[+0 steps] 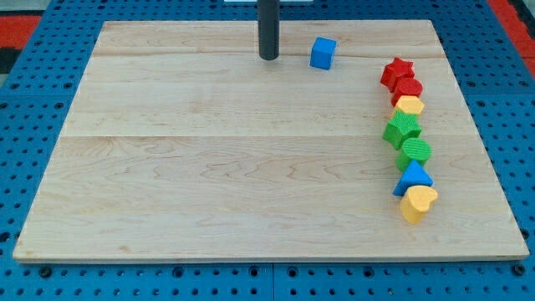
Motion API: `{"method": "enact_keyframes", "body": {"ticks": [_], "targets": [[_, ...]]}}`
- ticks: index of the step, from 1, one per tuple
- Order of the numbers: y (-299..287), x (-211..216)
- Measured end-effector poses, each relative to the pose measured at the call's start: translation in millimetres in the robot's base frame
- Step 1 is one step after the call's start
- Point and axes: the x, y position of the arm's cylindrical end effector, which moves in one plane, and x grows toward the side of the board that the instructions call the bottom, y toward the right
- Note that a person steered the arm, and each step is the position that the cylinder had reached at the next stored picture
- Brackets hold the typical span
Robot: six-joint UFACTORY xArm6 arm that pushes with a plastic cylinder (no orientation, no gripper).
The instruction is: Move the blue clube towards the red star
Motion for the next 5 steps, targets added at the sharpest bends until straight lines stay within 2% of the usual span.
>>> {"method": "enact_keyframes", "body": {"ticks": [5], "targets": [[69, -3]]}}
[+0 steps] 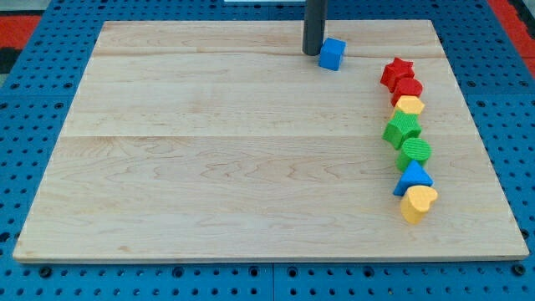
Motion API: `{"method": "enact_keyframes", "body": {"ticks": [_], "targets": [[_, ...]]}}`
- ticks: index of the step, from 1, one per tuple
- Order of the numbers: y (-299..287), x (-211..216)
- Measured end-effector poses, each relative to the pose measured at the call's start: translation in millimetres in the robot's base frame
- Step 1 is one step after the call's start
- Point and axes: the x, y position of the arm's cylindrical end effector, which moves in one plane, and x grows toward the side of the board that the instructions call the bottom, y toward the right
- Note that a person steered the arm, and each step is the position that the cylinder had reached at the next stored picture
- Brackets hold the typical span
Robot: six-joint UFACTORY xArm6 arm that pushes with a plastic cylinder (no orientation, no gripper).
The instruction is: Move the blue clube towards the red star
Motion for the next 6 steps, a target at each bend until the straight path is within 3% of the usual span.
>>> {"method": "enact_keyframes", "body": {"ticks": [6], "targets": [[58, 0]]}}
